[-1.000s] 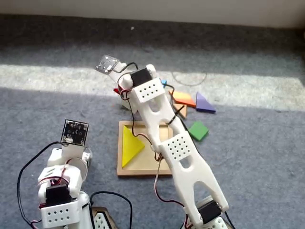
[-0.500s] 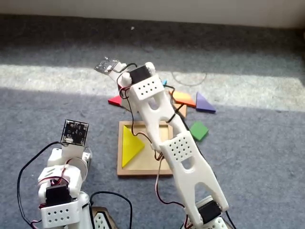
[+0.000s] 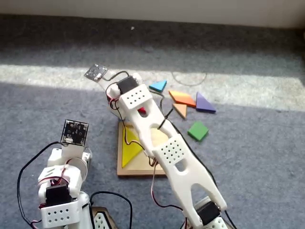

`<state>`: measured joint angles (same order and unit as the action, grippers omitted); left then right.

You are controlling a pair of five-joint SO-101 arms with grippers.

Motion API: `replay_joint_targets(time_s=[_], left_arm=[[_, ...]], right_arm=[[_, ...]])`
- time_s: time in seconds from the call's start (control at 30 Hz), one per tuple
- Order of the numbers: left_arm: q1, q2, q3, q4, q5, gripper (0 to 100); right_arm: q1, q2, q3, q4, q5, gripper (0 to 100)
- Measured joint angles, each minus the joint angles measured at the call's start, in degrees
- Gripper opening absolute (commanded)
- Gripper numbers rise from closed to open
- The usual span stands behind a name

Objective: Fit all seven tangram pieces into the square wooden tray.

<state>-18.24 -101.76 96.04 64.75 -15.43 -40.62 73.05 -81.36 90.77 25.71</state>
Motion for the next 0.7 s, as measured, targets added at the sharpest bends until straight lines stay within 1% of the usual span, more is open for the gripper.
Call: replay_joint_targets(time_s=[0.1, 0.2, 0.33, 0.43, 0.7], left_arm=[[0.00, 0.00, 0.00, 0.00, 0.00, 18], [0.00, 0.00, 0.00, -0.35, 0.00, 18], [0.00, 0.00, 0.00, -0.35, 0.00, 18], [0.00, 0.00, 0.00, -0.35, 0.00, 18], [0.00, 0.00, 0.00, -0.35, 0.00, 18]], right_arm=[[-0.09, 1.67, -0.62, -0.53, -0.09, 32.2], [-0.09, 1.85, -0.79, -0.62, 0.18, 24.3], [-0.09, 2.11, -1.05, -0.70, 4.66, 16.4], [0.18, 2.11, -1.14, -0.79, 6.59, 13.2], [1.14, 2.02, -1.14, -1.05, 7.12, 5.3]])
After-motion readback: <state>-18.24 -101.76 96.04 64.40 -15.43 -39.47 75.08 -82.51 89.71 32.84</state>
